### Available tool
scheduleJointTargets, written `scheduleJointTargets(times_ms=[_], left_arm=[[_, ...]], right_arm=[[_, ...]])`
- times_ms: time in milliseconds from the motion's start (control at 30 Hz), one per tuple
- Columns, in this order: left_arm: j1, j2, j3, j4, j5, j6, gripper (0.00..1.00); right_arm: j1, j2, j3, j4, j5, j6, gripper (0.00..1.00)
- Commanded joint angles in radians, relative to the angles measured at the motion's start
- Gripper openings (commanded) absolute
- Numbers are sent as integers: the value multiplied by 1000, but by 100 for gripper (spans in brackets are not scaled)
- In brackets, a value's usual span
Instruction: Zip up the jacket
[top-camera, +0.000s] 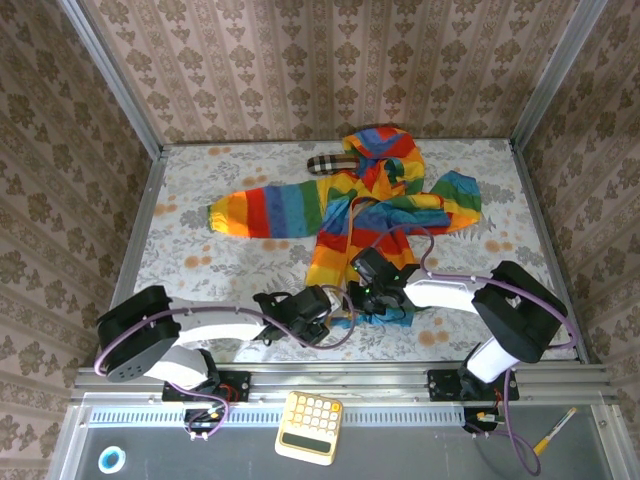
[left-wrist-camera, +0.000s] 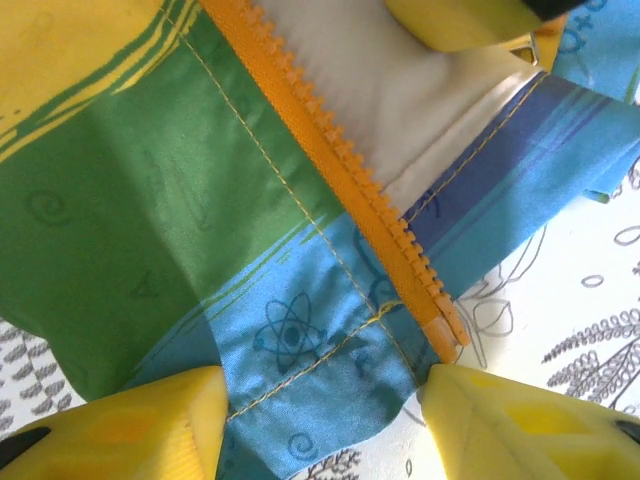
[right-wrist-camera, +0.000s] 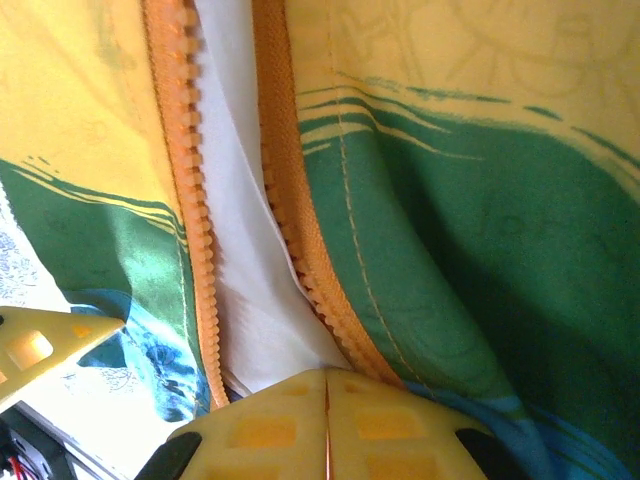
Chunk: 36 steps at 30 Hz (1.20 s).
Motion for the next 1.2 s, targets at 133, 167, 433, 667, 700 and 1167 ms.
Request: scheduleJointTargets(times_ms=[133, 167, 433, 667, 700, 1167], left_arm=[[-8, 105, 27, 15, 39, -11, 53], [-8, 107, 35, -7, 27, -16, 49], [37, 6, -4, 1, 55, -90, 8], [85, -148, -73, 116, 162, -186, 0], [95, -167, -81, 127, 170, -201, 0], [162, -296, -183, 249, 216, -316, 0]], right_arm=[[-22, -9, -14, -96, 53, -19, 5], [-23, -11, -12, -99, 54, -21, 5], [-39, -54, 10, -177, 87, -68, 5], [-85, -73, 7, -195, 62, -115, 5], [-88, -67, 3, -181, 48, -114, 5], [-93, -169, -32, -141, 28, -96, 19]])
